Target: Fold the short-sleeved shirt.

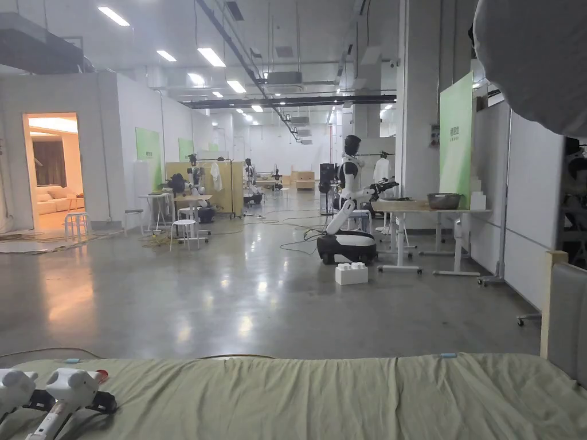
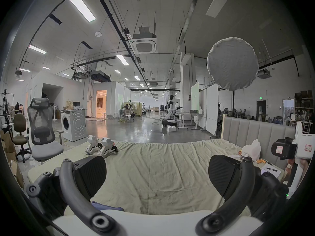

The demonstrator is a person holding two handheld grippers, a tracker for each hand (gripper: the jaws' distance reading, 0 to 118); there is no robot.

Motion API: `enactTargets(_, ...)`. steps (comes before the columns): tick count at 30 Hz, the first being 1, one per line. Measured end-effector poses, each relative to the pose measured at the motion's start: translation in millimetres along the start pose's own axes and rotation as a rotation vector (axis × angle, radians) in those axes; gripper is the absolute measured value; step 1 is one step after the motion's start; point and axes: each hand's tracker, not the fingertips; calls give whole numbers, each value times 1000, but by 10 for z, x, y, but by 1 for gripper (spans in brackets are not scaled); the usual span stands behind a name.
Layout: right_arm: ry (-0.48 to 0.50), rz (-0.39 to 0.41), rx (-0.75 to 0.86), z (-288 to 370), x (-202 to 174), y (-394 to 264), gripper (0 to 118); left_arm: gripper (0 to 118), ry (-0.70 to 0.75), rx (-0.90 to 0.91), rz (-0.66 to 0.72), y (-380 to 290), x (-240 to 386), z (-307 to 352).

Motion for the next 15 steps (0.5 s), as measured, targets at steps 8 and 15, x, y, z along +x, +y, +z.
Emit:
enactTargets(8, -278, -245, -105, -94, -12, 247, 118, 118, -4, 0, -6, 45, 19, 11)
enactTargets(15, -313, -190, -176, -109, -100, 239, 118, 118, -33, -1, 13, 65, 74, 8)
